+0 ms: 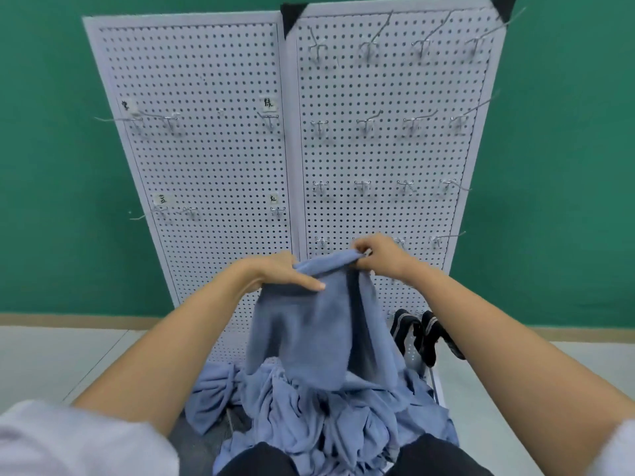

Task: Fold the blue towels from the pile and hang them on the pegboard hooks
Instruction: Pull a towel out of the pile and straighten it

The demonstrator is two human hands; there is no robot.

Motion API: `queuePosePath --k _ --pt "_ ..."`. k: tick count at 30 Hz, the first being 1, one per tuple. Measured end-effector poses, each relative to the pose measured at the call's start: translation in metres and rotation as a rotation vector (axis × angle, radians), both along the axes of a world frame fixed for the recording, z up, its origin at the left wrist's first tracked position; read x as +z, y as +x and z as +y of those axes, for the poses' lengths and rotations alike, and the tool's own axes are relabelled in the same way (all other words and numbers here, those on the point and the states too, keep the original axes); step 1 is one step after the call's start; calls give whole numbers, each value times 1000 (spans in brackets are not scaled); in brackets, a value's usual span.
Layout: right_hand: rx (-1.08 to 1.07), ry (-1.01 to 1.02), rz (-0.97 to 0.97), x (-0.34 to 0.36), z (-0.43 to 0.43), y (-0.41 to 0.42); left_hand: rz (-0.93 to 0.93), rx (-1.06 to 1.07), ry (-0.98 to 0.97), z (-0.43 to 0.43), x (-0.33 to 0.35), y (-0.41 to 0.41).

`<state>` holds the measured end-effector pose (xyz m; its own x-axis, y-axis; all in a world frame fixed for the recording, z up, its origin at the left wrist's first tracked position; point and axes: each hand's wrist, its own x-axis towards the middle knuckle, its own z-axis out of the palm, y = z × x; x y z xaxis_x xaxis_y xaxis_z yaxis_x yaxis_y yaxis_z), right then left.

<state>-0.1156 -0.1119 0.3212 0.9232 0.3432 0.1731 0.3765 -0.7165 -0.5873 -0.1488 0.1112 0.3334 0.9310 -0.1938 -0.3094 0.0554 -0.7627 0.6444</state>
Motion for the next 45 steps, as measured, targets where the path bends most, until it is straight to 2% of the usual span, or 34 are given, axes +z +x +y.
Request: queuePosePath --k 1,4,5,6,8,10,12,16,19,22,24,26,28,32,37,42,45 --pt "-14 74 -33 7 3 -3 26 -5 -96 -4 0 -4" --pt "-39 223 -108 26 13 -11 89 -29 -609 -23 0 -15" --pt "-28 283 -109 32 16 -14 99 -28 -705 -28 0 -17" --pt "-13 356 -92 37 20 -17 99 -24 -715 -34 0 -18" --pt "23 467 -63 46 25 -23 94 -18 -565 -45 1 -22" --pt "66 470 -47 49 26 -27 108 19 -558 -51 2 -25" --pt "73 481 -7 43 19 -26 114 98 -792 -52 4 -25" --pt "-152 578 29 17 -13 -28 45 259 -1153 -47 11 -28" --pt "-244 706 234 -4 -33 -34 -5 282 -1289 -48 17 -28" --pt "-194 851 495 -18 -38 -42 9 267 -1361 -52 26 -25" --pt "-110 939 578 -20 -36 -43 19 239 -1416 -55 30 -19" --pt "-39 1014 581 -15 -29 -44 20 231 -1473 -58 33 -16" --pt "-22 1103 541 -6 -21 -47 -9 229 -1475 -60 34 -14" --pt "-114 1274 430 9 -19 -42 -159 283 -1274 -47 30 -9" --pt "-164 1239 329 37 -34 -33 -300 428 -1020 -7 18 -1" --pt "-173 1257 270 56 -37 -26 -384 544 -889 13 13 0" --pt "-185 1286 241 64 -44 -23 -404 598 -910 18 15 1"
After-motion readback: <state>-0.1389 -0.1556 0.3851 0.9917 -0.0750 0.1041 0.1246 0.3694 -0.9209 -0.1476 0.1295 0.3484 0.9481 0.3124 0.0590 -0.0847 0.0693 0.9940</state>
